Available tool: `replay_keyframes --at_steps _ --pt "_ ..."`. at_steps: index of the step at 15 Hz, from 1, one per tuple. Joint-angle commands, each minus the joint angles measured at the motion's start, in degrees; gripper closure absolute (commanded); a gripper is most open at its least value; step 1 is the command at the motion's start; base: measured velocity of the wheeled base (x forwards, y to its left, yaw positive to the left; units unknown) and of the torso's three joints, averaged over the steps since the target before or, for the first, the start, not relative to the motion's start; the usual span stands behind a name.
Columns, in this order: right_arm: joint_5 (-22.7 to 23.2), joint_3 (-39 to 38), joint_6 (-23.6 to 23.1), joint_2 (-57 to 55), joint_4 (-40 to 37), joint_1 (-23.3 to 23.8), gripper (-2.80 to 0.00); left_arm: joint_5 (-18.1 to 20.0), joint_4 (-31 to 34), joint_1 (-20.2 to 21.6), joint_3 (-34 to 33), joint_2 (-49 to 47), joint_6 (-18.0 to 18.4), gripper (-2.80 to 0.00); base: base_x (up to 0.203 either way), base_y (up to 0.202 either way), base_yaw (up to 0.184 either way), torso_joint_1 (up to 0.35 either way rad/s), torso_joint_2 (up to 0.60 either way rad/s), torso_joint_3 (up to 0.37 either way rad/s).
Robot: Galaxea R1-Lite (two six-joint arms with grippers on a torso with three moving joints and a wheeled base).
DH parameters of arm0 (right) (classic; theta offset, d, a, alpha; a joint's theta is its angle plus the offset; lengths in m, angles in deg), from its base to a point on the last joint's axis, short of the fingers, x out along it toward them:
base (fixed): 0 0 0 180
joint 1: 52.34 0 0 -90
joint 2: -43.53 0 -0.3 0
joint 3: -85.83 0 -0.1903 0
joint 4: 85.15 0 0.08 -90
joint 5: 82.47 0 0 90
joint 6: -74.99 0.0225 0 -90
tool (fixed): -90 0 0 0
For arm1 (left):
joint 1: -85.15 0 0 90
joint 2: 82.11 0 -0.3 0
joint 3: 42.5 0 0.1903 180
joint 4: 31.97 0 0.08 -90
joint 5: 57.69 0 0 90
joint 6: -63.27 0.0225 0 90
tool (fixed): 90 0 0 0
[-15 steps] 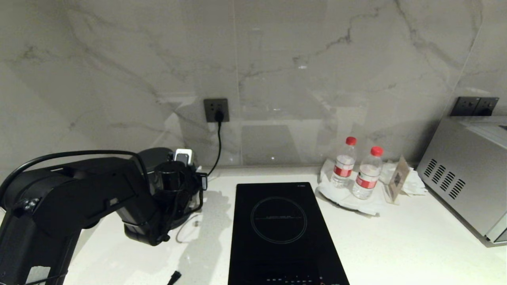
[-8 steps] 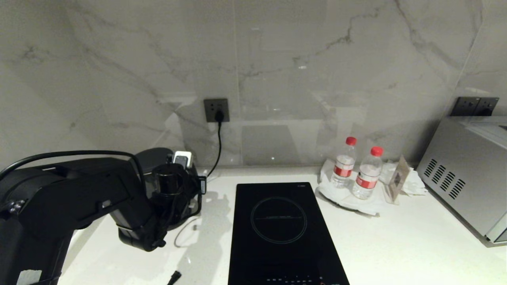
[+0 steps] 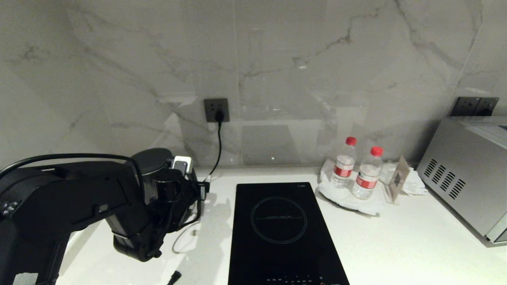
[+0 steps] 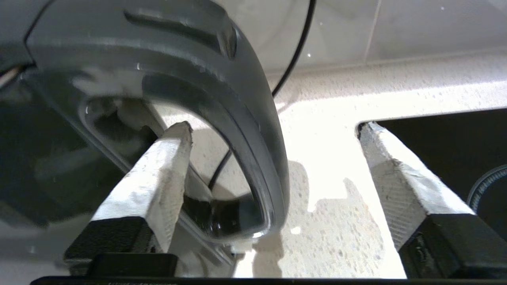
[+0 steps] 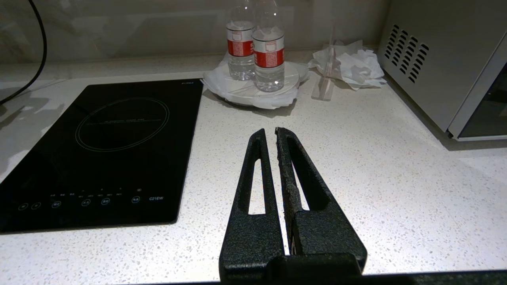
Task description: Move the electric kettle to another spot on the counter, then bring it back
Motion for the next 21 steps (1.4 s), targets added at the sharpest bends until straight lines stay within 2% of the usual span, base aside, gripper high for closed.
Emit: replay_keyframes --at_steps 1,4,11,14,18,21 --pt "0.0 0.0 0.0 0.0 0.0 0.0 0.0 -0.1 -0.9 -2.1 -1.7 -0.4 0.1 -2.8 0.0 0.0 0.0 0.0 0.0 0.0" --pt "0.0 0.0 0.0 0.0 0.0 0.0 0.0 -0.2 -1.0 -4.0 -3.3 -0.3 -0.9 -2.8 0.0 0.0 0.0 0.0 0.0 0.0" --pt "0.0 0.0 0.0 0.0 0.0 0.0 0.0 -0.2 -2.8 -4.0 -7.4 1.1 -3.9 -2.8 0.0 0.0 0.0 0.0 0.0 0.0" --pt "0.0 0.0 0.0 0.0 0.0 0.0 0.0 -0.2 -8.9 -3.6 -12.5 0.6 -3.9 -2.8 0.0 0.0 0.0 0.0 0.0 0.0" --pt "0.0 0.0 0.1 0.0 0.0 0.0 0.0 -0.1 -9.9 -2.4 -21.1 4.9 -4.0 -2.8 0.0 0.0 0.0 0.0 0.0 0.0" --pt "0.0 0.0 0.1 0.0 0.0 0.0 0.0 0.1 -9.9 -2.8 -25.1 13.4 -6.6 -2.8 0.0 0.0 0.0 0.0 0.0 0.0"
